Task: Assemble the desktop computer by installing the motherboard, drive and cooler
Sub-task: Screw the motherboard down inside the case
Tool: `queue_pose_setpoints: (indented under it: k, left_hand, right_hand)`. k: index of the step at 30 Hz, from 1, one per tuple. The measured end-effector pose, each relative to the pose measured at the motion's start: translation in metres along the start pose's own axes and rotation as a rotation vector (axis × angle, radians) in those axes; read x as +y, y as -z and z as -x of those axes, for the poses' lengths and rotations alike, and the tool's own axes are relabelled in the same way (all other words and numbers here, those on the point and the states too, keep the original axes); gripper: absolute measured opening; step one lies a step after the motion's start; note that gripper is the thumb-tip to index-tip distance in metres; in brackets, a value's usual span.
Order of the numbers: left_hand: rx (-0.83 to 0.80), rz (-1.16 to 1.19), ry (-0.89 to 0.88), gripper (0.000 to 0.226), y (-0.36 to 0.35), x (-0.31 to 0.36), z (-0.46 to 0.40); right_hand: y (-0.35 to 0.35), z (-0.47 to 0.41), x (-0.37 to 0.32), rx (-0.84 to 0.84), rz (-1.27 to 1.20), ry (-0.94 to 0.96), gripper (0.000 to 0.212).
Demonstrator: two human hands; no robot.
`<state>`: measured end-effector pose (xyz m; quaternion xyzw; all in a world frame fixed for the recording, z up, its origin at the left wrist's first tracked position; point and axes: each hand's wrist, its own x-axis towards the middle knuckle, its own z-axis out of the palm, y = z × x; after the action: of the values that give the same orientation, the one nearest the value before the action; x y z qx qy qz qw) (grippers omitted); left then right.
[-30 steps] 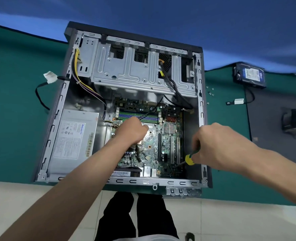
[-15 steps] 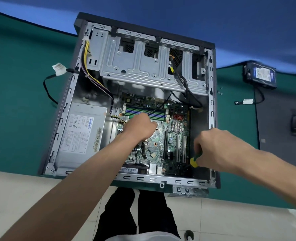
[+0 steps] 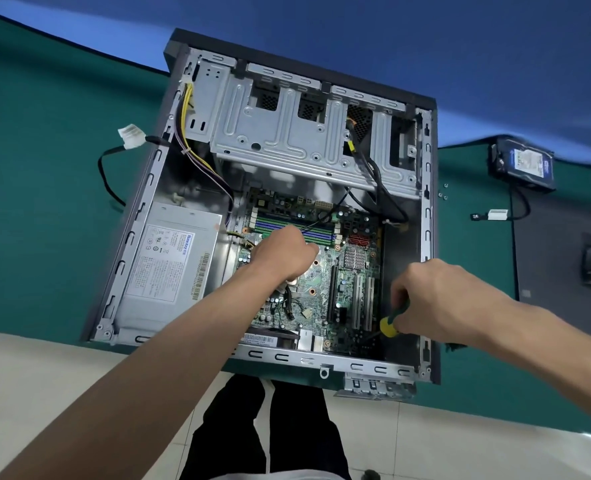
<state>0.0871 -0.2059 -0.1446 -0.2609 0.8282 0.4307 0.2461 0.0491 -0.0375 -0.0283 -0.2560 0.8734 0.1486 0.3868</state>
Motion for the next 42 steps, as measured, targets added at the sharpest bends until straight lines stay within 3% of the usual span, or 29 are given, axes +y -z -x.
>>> queue_pose_setpoints:
  k: [9, 12, 16, 20, 23, 25, 29, 31, 33, 37, 40, 42]
  left_hand:
    - [-0.028, 0.059, 0.026, 0.031, -0.001, 0.0, 0.0]
    - [-0.044, 0.081, 0.038, 0.032, -0.001, 0.0, 0.001]
    - [-0.05, 0.09, 0.046, 0.031, -0.002, 0.0, 0.001]
    - [-0.049, 0.097, 0.052, 0.032, -0.001, 0.0, 0.0]
    - [-0.067, 0.098, 0.046, 0.03, -0.002, -0.001, 0.0]
    - [-0.075, 0.107, 0.045, 0.03, -0.003, -0.001, -0.001]
    - [-0.071, 0.101, 0.036, 0.027, -0.003, 0.001, -0.002]
    - [-0.072, 0.105, 0.031, 0.027, -0.003, 0.001, -0.002]
    - [-0.07, 0.106, 0.027, 0.027, -0.003, -0.001, -0.002]
    - [-0.07, 0.108, 0.02, 0.027, -0.003, -0.003, -0.002]
    - [-0.079, 0.123, 0.022, 0.029, -0.004, -0.003, -0.003]
    - [-0.082, 0.124, 0.022, 0.029, -0.005, -0.004, -0.003]
  right_hand:
    - [0.007, 0.008, -0.011, -0.163, -0.051, 0.04, 0.034]
    - [0.008, 0.012, -0.012, -0.08, -0.032, 0.079, 0.018]
    - [0.004, 0.016, -0.013, 0.019, 0.026, 0.065, 0.038]
    - [0.009, 0.017, -0.013, -0.109, 0.029, 0.095, 0.031]
    - [0.008, 0.018, -0.013, 0.003, 0.067, 0.1, 0.017]
    - [0.005, 0.019, -0.015, 0.049, 0.113, 0.064, 0.03]
    - [0.005, 0.02, -0.014, -0.02, 0.112, 0.057, 0.037]
    - [0.002, 0.018, -0.015, 0.059, 0.125, 0.073, 0.022]
    - [0.002, 0.016, -0.018, 0.142, 0.145, 0.042, 0.029]
    - [0.007, 0.017, -0.019, -0.031, 0.125, 0.028, 0.035]
    - [0.007, 0.016, -0.021, 0.03, 0.122, 0.062, 0.017]
    - [0.007, 0.015, -0.023, 0.041, 0.11, 0.022, 0.024]
